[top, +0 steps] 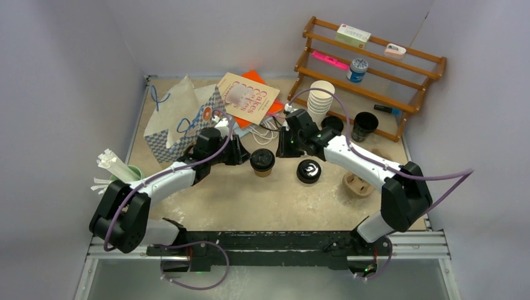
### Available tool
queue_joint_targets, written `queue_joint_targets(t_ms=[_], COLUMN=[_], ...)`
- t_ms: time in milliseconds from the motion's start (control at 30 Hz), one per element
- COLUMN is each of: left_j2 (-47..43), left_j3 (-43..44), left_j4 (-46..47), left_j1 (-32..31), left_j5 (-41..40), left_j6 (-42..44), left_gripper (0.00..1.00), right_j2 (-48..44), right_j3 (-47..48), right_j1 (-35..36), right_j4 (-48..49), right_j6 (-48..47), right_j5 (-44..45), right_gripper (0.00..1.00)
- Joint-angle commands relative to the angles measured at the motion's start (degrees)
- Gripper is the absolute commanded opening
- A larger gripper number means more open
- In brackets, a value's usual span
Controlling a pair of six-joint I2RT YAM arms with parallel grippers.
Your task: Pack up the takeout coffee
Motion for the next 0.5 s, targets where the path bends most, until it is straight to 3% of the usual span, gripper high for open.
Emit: queue_joint_targets(t_ms=[0,467], left_j2=[0.26,0.53], left_j3=[2.19,2.29], left_j4=[0.0,-0.09], left_j1=[-0.47,-0.74], left_j5=[-0.43,-0.7], left_j6=[1.47,1.37], left_gripper=[0.29,0.28], right_j2=[-0.39,1.96], right_j3=[-1.39,-1.99], right_j1=[0.08,0.09], right_j4=[4.0,4.38], right_j6=[0.95,0.41], right_j5=[-3.59,-4.81], right_gripper=[0.3,0.24])
